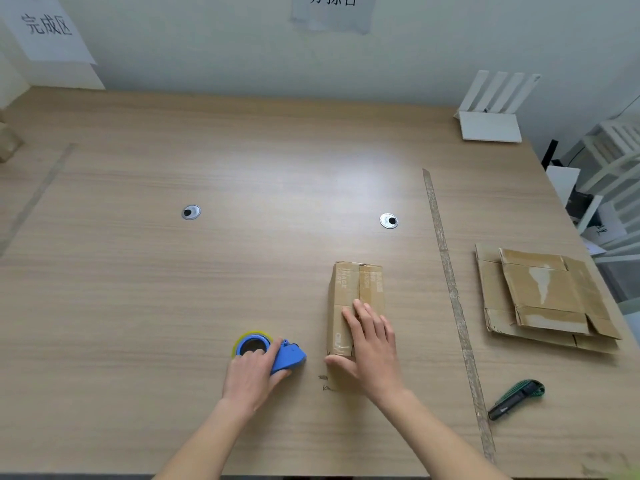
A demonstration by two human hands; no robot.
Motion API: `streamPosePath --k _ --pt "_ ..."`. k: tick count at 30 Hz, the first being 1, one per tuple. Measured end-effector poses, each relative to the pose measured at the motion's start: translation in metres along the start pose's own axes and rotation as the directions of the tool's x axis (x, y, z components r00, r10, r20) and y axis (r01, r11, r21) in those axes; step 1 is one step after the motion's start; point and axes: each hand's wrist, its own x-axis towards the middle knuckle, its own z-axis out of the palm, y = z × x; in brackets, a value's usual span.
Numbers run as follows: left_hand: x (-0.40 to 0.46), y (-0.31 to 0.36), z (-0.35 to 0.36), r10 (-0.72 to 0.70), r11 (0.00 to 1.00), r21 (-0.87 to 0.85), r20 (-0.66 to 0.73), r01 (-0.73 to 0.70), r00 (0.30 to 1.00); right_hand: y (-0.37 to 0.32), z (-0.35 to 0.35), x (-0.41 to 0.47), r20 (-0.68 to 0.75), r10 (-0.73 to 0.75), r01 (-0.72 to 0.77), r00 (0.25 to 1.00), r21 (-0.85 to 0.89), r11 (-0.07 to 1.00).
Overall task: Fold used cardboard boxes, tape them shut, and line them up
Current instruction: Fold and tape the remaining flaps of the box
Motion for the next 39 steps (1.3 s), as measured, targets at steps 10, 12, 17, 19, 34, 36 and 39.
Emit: streamPosePath --k 10,12,17,19,34,36,39 --pt "0.023 0.049 -0.030 0.297 0.930 -0.117 -0.322 -0.350 0.899 0.017 -0.018 -0.004 0.129 -0.150 0.121 0.980 0.215 0.969" --pt "0.031 0.068 -0.032 0.344 0.906 -0.138 -0.313 -0.401 0.885 0.031 -0.029 -0.008 0.112 -0.177 0.135 0.978 0.307 0.942" --pt "0.037 0.090 -0.024 0.358 0.893 -0.202 -0.227 -0.403 0.906 0.070 -0.032 -0.021 0.095 -0.185 0.153 0.978 0.273 0.950" --pt "0.037 0.089 -0.020 0.341 0.893 -0.228 -0.222 -0.389 0.913 0.076 -0.028 -0.021 0.092 -0.211 0.179 0.973 0.273 0.945" --pt "0.046 0.107 -0.037 0.337 0.888 -0.291 -0.113 -0.356 0.935 0.094 -0.028 -0.008 -0.001 -0.355 0.353 0.935 0.107 0.930" --pt "0.048 0.104 -0.037 0.344 0.885 -0.304 -0.087 -0.354 0.935 0.096 -0.032 -0.005 0.001 -0.389 0.387 0.921 0.090 0.918" --pt "0.051 0.098 -0.033 0.336 0.877 -0.341 -0.067 -0.338 0.940 0.099 -0.041 0.004 0.033 -0.423 0.419 0.905 0.087 0.904"
